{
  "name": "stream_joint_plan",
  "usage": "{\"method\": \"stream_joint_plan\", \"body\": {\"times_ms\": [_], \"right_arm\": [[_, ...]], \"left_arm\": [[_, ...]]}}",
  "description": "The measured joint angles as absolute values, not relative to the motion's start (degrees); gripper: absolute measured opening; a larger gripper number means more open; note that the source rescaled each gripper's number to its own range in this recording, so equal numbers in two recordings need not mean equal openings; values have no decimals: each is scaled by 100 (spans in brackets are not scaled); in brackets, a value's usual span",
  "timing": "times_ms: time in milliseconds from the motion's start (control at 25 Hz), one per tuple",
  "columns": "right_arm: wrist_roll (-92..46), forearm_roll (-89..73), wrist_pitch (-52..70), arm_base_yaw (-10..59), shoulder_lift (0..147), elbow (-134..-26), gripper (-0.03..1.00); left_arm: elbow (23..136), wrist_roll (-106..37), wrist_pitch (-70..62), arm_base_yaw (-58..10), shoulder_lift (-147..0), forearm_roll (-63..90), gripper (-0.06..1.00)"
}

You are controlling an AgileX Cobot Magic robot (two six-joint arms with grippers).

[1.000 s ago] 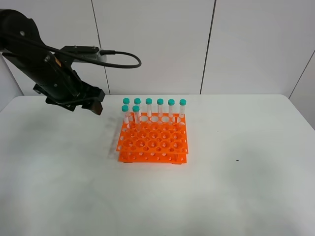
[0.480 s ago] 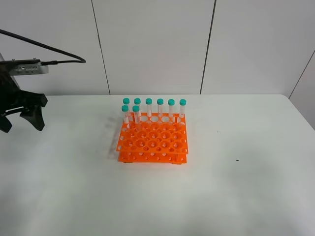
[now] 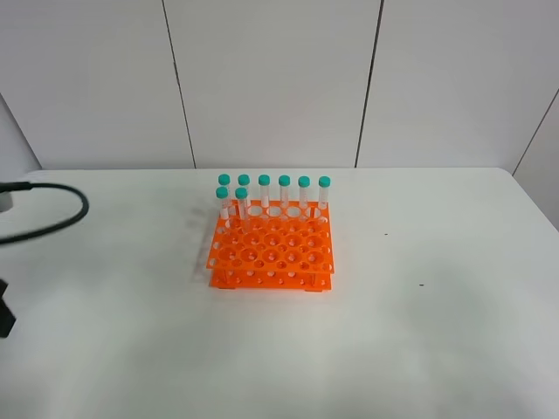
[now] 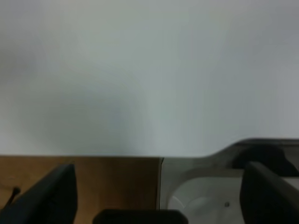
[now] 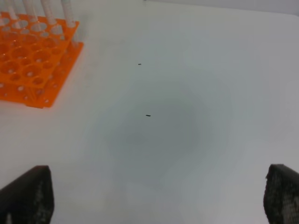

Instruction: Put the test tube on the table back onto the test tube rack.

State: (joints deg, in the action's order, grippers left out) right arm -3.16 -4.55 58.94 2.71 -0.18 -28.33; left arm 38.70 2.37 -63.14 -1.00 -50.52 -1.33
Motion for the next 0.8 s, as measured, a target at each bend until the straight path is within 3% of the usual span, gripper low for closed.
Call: {"method": "stream_joint_plan", "body": {"times_ms": [200, 800], "right_arm": [[-316, -455, 5894, 271, -18, -2833, 100], [-316, -455, 5894, 271, -18, -2833, 100]], "left_arm": [[2973, 237, -6058, -100, -3278, -128, 99], [2903, 223, -6048, -251, -434, -127, 99]]}}
